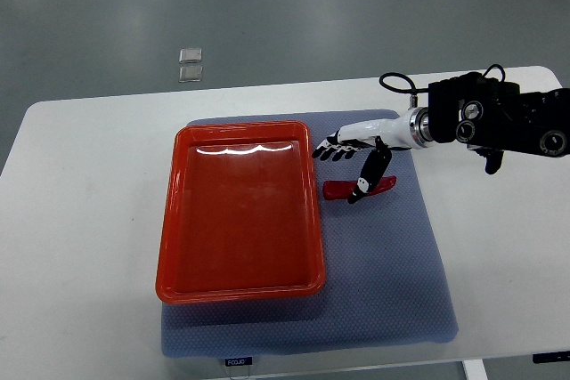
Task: Place red pepper on red tray
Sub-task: 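Close the right hand's fingers around the red pepper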
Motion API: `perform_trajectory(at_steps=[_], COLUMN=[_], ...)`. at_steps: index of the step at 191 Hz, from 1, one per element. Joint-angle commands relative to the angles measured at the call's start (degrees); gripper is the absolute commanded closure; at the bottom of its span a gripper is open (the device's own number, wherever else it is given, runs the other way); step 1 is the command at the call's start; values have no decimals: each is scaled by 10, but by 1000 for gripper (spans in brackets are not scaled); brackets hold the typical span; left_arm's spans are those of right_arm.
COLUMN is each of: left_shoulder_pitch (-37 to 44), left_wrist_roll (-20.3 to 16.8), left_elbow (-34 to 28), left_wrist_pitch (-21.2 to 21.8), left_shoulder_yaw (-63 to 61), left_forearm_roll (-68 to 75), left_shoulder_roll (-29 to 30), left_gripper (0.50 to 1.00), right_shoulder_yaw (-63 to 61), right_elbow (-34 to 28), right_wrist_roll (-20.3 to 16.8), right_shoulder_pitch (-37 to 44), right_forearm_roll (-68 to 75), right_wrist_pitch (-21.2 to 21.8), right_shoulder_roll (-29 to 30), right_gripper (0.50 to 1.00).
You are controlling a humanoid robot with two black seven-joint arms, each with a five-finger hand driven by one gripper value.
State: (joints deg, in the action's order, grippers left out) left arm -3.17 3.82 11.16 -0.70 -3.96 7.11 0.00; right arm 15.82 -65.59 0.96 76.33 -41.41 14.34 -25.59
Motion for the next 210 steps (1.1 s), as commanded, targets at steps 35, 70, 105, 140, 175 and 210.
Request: perform_trajectory(at_steps=[35,70,105,140,175,210], left_shoulder_pitch=[0,0,0,0,1,1], left_wrist_roll=[0,0,0,0,0,0], left_elbow=[0,0,0,0,0,0], left_wrist_pitch=[0,0,0,0,0,0], left_shoulder_yaw=[0,1,2,2,2,2], left_forearm_roll=[0,0,0,0,0,0], left_shoulder_roll=[0,0,0,0,0,0], left_gripper=[500,500,500,500,500,500], right_shoulder_yaw=[5,8,9,9,8,8], right_elbow=[5,12,16,21,21,21], right_wrist_roll=[-1,-1,-1,-1,-1,-1], right_shoulder_pitch=[-24,-37,-48,-61,-65,-65], right_forearm_roll=[-15,-33,-51,-57,-59,-60], right_wrist_pitch=[-27,-49,-65,-75,-78,-82], right_shoulder_roll=[-4,-4,-1,2,3,2], right_gripper=[650,675,691,697,789,981])
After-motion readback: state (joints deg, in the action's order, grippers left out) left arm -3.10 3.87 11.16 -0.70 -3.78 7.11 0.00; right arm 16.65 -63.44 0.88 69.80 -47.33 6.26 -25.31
